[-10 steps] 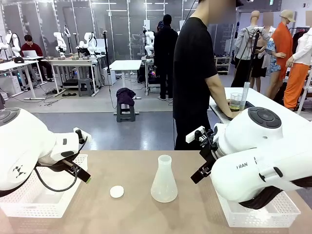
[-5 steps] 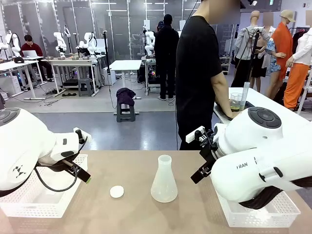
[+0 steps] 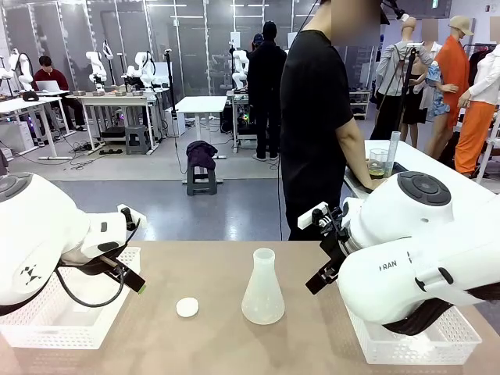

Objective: Prepare the solutions needed for the experiment.
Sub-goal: Pick up the Plastic Funnel and insert it into the Big flask.

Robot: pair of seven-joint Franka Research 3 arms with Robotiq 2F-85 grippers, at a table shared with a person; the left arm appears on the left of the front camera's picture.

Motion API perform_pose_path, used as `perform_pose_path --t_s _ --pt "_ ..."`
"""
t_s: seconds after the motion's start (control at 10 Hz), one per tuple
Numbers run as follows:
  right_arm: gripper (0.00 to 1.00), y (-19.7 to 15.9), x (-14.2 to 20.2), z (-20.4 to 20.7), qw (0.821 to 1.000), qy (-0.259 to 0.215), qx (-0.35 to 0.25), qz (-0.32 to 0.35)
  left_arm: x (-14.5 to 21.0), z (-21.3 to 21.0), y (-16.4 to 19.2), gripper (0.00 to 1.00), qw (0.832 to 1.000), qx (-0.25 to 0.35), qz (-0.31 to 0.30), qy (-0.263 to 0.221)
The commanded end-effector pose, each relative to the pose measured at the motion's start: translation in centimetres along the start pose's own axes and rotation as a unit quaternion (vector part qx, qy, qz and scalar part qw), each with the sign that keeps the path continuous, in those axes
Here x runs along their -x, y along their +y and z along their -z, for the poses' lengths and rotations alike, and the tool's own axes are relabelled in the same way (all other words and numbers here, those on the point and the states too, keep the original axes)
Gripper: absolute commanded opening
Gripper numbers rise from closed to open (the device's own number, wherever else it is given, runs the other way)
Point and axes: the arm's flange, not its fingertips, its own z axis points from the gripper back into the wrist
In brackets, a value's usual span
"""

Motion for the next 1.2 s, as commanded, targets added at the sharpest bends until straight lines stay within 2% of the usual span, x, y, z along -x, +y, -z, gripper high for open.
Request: perform_pose_path --t_s 0.0,1.0,1.1 --pt "1.00 0.0 0.0 0.0 1.000 0.000 0.000 0.001 0.0 0.0 0.0 1.00 1.000 0.000 0.000 0.000" --pt "1.00 0.0 0.0 0.0 1.000 0.000 0.000 0.000 0.0 0.0 0.0 1.00 1.000 0.000 0.000 0.000" --pt "1.00 0.5 0.0 -2.1 0.999 -0.025 -0.023 0.015 0.2 -2.1 -0.5 1.00 1.000 -0.004 -0.005 0.005"
